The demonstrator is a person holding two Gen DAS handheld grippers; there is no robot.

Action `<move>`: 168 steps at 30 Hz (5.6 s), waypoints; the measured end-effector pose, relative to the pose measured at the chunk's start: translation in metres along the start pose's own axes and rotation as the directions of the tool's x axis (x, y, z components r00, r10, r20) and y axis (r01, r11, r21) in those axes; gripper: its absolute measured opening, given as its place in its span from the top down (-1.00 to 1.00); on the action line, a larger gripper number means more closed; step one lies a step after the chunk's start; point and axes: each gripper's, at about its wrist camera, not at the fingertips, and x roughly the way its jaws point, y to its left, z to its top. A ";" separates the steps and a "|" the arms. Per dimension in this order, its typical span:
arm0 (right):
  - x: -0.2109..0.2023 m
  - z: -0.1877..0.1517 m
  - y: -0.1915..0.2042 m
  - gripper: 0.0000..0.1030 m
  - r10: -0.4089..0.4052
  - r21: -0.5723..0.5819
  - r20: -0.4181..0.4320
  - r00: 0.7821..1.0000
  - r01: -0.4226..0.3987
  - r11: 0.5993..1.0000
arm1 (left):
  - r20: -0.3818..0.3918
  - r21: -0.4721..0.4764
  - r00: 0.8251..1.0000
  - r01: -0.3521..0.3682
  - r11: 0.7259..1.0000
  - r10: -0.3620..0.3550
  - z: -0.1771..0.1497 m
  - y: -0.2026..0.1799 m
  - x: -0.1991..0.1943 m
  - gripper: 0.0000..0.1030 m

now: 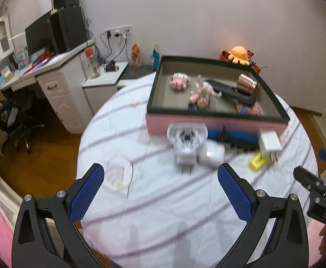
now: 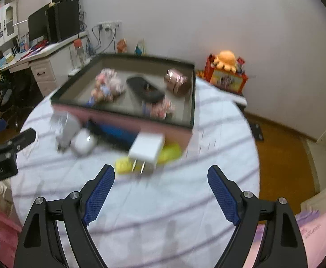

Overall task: Organize rigid objects
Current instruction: 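Withdraw both tools from the tray toward the white plugs, then grasp the white fan-shaped plug with the left gripper while right grasps the white charger, then carry both plugs into the tray and open both grippers, then withdraw both tools from the tray toward the earbuds case and highlighter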

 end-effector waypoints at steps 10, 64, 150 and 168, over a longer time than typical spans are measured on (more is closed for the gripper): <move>0.002 -0.047 -0.004 -0.68 0.046 0.090 -0.067 0.997 -0.040 0.995 | -0.034 -0.033 0.999 0.014 0.999 -0.016 -0.034 -0.003 -0.004 -0.99; 0.071 0.033 0.011 -0.68 0.011 0.069 -0.098 0.995 -0.004 0.998 | -0.124 -0.023 0.990 0.058 0.998 -0.061 0.031 -0.009 0.103 -0.99; 0.132 0.144 -0.018 0.16 0.120 0.084 -0.039 0.992 -0.116 0.990 | -0.037 0.090 0.991 0.130 0.987 -0.127 0.153 -0.055 0.144 -0.51; 0.057 0.122 -0.024 -0.56 0.116 0.098 0.097 0.988 -0.125 0.987 | 0.056 0.052 0.997 0.055 0.997 -0.058 0.129 -0.034 0.068 -0.99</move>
